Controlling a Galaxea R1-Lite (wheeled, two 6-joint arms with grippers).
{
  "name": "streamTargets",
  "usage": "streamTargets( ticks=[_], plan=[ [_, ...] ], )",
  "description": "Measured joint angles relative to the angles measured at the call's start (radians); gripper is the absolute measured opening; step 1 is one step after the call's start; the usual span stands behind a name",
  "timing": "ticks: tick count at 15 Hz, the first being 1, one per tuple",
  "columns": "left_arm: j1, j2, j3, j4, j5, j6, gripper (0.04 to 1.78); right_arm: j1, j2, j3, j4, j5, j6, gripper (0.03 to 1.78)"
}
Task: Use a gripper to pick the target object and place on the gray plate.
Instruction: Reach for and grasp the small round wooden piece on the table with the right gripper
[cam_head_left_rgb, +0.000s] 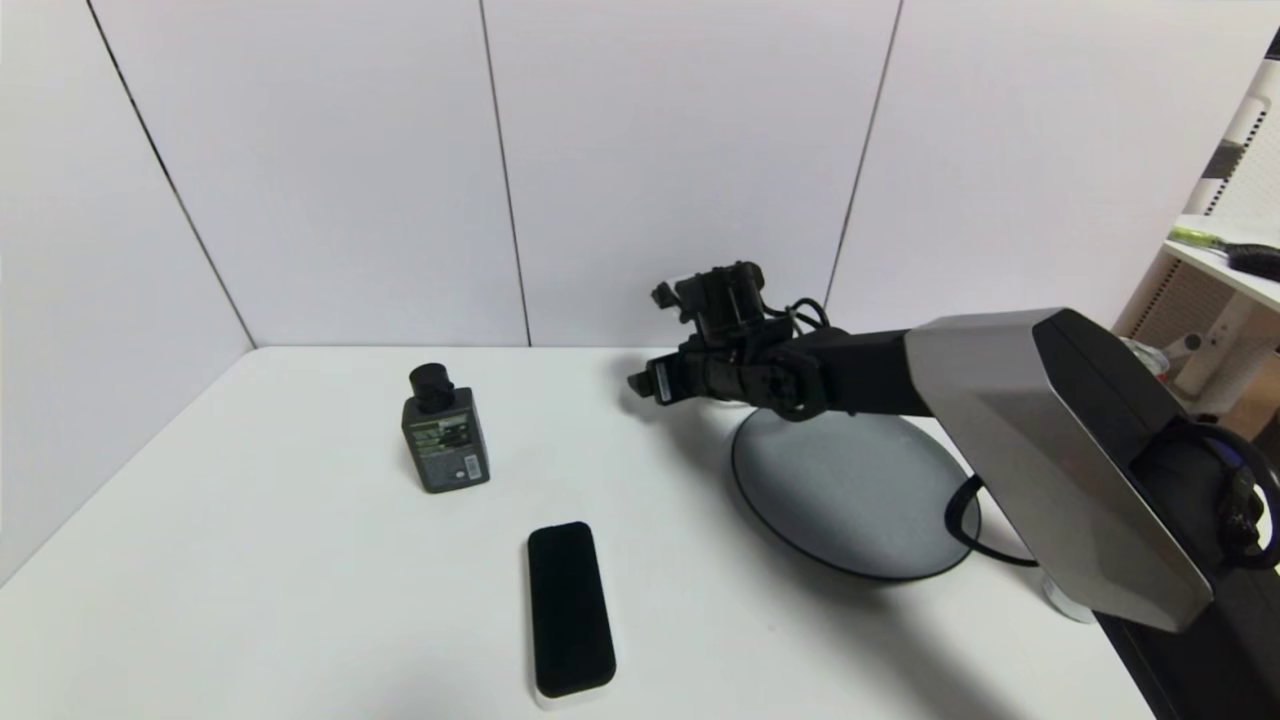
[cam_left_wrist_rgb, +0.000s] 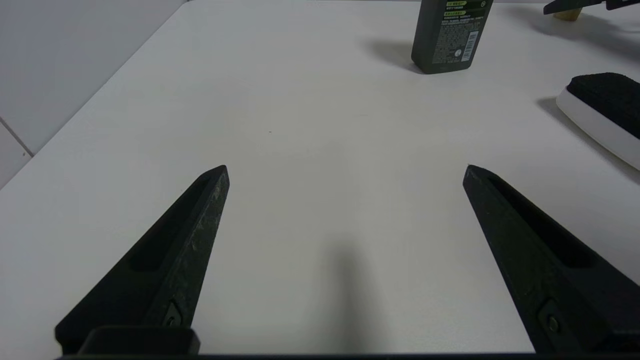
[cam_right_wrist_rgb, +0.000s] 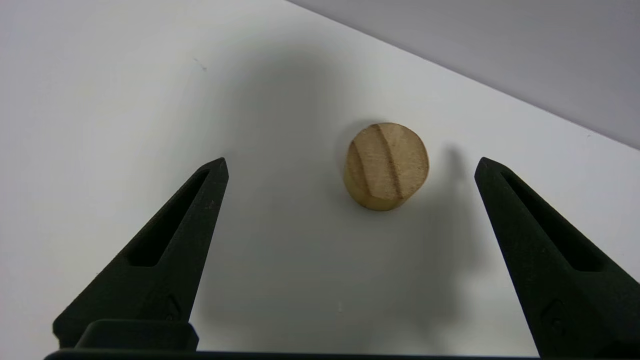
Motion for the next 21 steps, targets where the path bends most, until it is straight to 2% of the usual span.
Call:
streamTargets(
  ticks=[14, 17, 21],
  plan=[
    [0.000, 0.000, 0.000, 0.000, 0.000, 0.000, 1.69, -0.005, 0.015, 0.000, -0.027, 0.000, 0.000, 1.71],
    [0.000, 0.000, 0.000, 0.000, 0.000, 0.000, 1.69, -0.006, 0.022, 0.000, -0.028, -0.002, -0.004, 1.19],
    [0.000, 0.000, 0.000, 0.000, 0.000, 0.000, 1.69, -0.007, 0.026, 0.000, -0.031, -0.003, -0.004, 0.75]
  ],
)
